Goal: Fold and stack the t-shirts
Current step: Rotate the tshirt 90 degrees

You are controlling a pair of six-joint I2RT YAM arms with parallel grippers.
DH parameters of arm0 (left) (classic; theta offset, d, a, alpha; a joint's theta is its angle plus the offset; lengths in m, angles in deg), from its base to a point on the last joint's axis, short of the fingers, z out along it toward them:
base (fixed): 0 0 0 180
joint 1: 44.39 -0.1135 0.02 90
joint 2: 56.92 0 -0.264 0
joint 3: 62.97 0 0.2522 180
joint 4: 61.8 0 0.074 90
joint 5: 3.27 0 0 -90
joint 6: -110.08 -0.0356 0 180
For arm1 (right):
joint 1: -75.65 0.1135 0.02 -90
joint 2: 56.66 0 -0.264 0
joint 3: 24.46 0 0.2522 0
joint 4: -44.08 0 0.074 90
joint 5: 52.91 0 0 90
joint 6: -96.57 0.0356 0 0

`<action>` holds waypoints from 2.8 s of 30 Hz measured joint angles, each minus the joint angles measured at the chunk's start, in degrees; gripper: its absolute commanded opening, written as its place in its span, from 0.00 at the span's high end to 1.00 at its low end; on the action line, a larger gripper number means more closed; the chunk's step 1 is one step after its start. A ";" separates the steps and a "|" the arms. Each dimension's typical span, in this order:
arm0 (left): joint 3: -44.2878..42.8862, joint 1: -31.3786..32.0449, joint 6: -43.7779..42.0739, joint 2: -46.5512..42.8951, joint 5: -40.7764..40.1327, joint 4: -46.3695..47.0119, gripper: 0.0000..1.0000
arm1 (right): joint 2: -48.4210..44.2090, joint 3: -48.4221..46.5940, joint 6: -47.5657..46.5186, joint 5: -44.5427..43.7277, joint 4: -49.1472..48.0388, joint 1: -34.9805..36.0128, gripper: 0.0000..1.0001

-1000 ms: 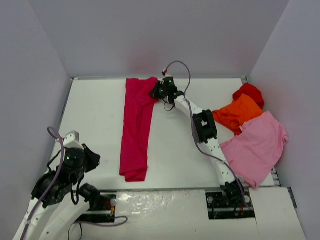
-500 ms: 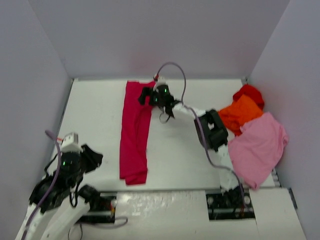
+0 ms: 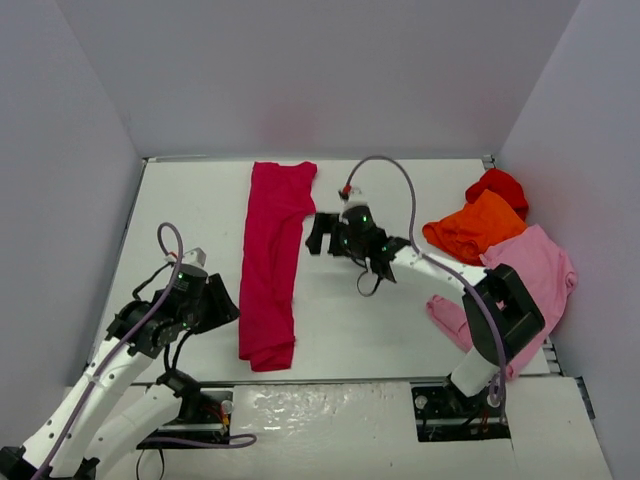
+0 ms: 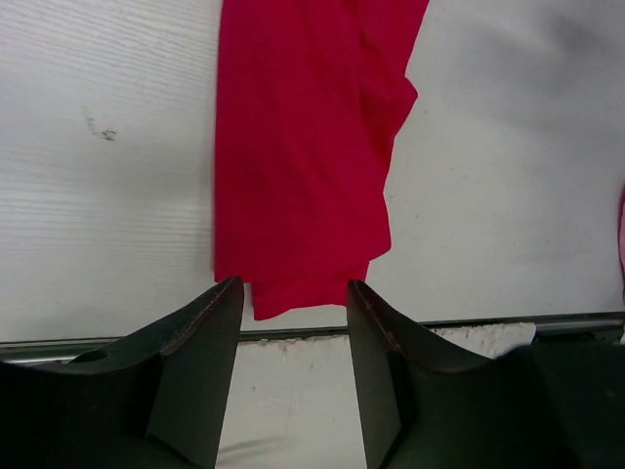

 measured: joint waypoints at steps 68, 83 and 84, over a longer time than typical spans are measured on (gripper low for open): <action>9.88 0.00 7.90 1.07 3.44 3.70 0.54 | 4.22 19.23 28.51 13.55 -24.84 25.14 0.16; 10.05 0.00 7.49 1.15 3.42 4.02 0.54 | 11.39 14.38 27.24 15.60 -26.20 24.90 0.56; 10.05 0.00 7.47 1.30 3.43 4.14 0.54 | 11.20 14.35 27.05 15.49 -25.62 24.90 0.54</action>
